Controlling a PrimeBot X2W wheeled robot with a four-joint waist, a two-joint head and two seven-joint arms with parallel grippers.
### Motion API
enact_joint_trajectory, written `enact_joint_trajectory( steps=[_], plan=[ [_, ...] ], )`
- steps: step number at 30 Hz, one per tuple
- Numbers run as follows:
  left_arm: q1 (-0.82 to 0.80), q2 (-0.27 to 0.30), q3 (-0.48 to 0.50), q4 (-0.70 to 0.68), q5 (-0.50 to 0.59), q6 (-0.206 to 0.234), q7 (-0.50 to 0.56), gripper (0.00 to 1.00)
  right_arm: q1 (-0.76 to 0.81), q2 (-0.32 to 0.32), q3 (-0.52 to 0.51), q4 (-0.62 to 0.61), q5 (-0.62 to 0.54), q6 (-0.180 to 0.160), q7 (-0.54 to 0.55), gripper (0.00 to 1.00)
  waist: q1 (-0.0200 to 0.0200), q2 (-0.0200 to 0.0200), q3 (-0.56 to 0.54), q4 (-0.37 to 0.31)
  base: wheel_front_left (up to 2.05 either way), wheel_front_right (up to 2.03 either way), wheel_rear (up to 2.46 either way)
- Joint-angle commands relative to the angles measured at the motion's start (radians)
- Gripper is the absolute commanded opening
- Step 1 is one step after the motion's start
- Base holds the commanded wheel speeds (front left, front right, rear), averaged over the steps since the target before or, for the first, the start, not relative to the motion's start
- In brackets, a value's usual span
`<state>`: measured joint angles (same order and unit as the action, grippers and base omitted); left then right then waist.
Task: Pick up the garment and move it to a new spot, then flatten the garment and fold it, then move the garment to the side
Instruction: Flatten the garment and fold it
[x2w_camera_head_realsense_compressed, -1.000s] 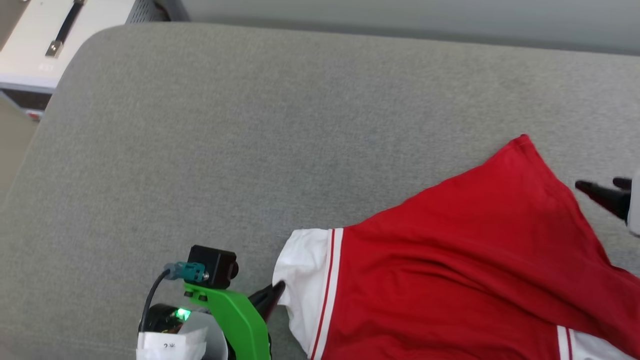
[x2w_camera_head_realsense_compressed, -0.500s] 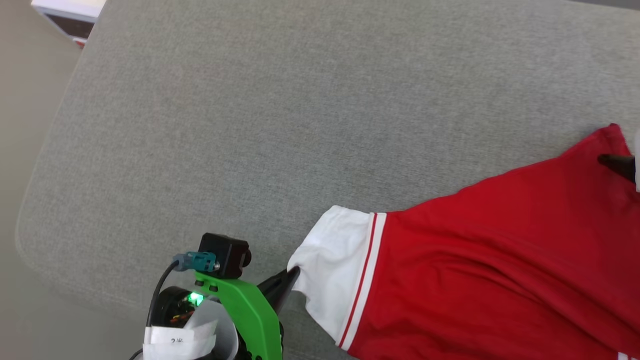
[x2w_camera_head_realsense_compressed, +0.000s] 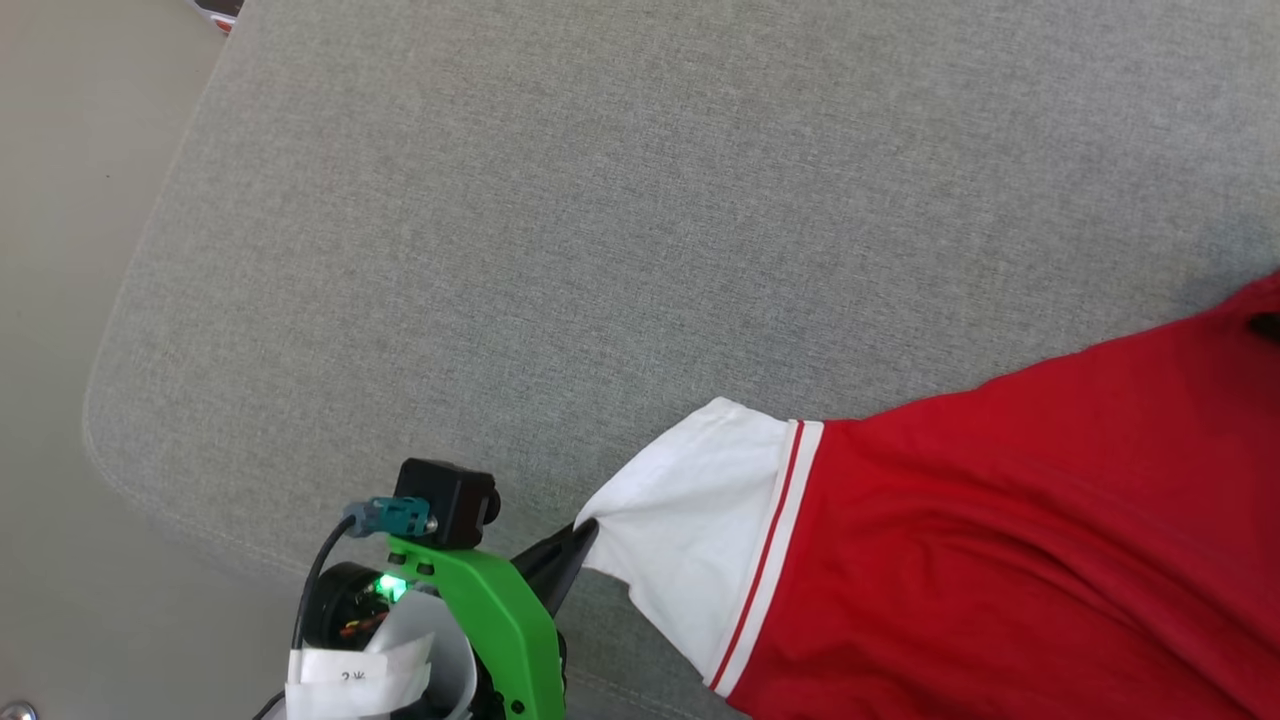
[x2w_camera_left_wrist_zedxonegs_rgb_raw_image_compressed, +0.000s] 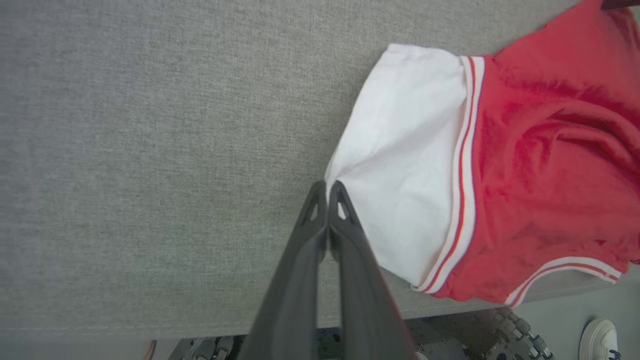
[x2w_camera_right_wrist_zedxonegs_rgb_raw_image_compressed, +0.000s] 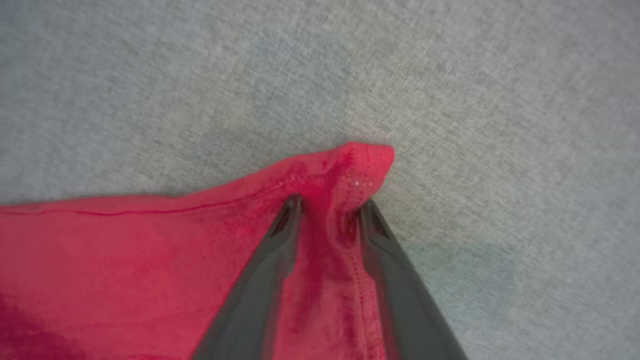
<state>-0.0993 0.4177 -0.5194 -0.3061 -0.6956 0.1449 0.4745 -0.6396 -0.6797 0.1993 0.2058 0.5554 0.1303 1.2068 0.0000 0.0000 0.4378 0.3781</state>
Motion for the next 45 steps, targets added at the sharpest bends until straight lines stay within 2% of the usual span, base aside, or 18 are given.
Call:
enact_joint_trajectory(
  steps=[1,5,13,17,22,28,34,40,45],
  plan=[
    [-0.019,0.004,0.003,0.002,0.008,-0.002,-0.007,0.00,0.062,0.021,0.023,0.028,0.014,0.000,0.007,0.00,0.0000,0.0000,-0.005,0.001,0.00,0.00,0.00],
    [-0.020,-0.001,0.007,0.006,0.001,0.000,-0.012,0.00,0.060,0.035,0.007,0.035,0.018,0.000,-0.027,0.00,0.0000,0.0000,-0.023,-0.005,0.00,0.00,0.00],
    [-0.027,0.012,0.038,0.014,0.004,0.001,-0.047,0.00,0.020,0.092,-0.039,0.057,0.041,0.000,-0.248,0.00,0.0000,0.0000,-0.130,-0.057,0.00,0.00,0.00],
    [-0.036,0.023,0.068,-0.015,0.008,0.009,-0.069,0.00,0.014,0.096,-0.034,0.066,0.062,0.000,-0.363,0.00,0.0000,0.0000,-0.202,-0.098,0.00,0.00,0.00],
    [-0.060,0.049,0.106,-0.047,0.023,0.024,-0.076,0.00,0.022,0.087,-0.033,0.059,0.087,0.000,-0.445,0.00,0.0000,0.0000,-0.270,-0.142,0.00,0.00,0.00],
    [-0.109,0.061,0.156,-0.066,0.028,0.044,-0.087,0.00,0.043,0.071,-0.038,0.024,0.103,0.000,-0.509,0.00,0.0000,0.0000,-0.338,-0.193,0.00,0.00,0.00],
    [-0.188,0.055,0.224,-0.064,0.060,0.093,-0.126,0.00,0.069,0.077,-0.072,-0.056,0.101,0.000,-0.556,0.00,0.0000,0.0000,-0.405,-0.249,0.00,0.00,0.00],
    [-0.289,0.041,0.262,-0.050,0.102,0.126,-0.170,0.00,0.083,0.100,-0.118,-0.142,0.085,0.000,-0.574,0.00,0.0000,0.0000,-0.449,-0.289,0.00,0.00,0.00],
    [-0.374,0.033,0.277,-0.030,0.142,0.136,-0.215,0.00,0.093,0.123,-0.150,-0.209,0.065,0.000,-0.570,0.00,0.0000,0.0000,-0.478,-0.316,0.00,0.00,0.00]
  ],
)
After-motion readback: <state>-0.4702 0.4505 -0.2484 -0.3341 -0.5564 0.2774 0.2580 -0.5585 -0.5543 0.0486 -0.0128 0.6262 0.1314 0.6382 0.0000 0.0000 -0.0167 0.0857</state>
